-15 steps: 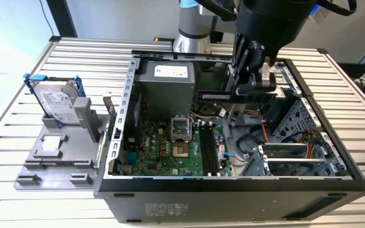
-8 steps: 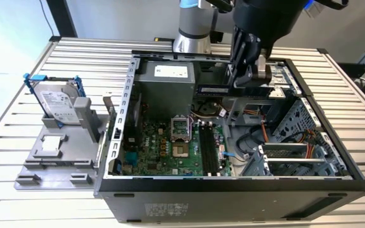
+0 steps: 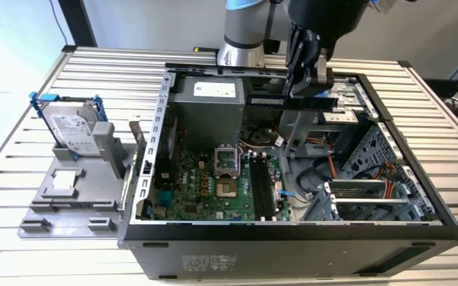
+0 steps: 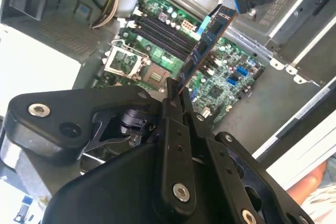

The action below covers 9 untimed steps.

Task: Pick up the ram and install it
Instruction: 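Insert the ram into the slot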

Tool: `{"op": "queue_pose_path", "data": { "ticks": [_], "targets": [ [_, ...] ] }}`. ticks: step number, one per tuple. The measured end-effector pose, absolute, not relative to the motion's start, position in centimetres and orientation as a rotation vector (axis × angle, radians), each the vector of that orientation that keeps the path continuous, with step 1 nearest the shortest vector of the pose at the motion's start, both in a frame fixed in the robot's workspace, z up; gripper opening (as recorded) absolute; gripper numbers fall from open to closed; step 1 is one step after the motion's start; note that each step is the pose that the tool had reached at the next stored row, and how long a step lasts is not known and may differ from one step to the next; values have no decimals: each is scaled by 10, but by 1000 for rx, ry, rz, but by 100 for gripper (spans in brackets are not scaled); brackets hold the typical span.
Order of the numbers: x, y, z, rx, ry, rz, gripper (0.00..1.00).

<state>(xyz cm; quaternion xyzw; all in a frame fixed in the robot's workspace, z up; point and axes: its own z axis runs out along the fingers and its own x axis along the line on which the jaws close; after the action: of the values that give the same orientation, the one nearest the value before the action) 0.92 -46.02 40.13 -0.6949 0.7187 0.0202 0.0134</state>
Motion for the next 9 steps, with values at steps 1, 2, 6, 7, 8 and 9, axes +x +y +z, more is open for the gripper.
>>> {"op": "queue_pose_path", "data": {
  "ticks": [1,2,6,7,8,9],
  "targets": [
    [11,-460,401,-2165,2239,62,0],
    [13,-460,401,-2165,2239,63,0],
    [14,-460,401,-2165,2239,63,0],
    [14,-460,401,-2165,2239,63,0],
    [14,-460,401,-2165,2239,63,0],
    [14,-460,401,-2165,2239,63,0]
  ]
}}
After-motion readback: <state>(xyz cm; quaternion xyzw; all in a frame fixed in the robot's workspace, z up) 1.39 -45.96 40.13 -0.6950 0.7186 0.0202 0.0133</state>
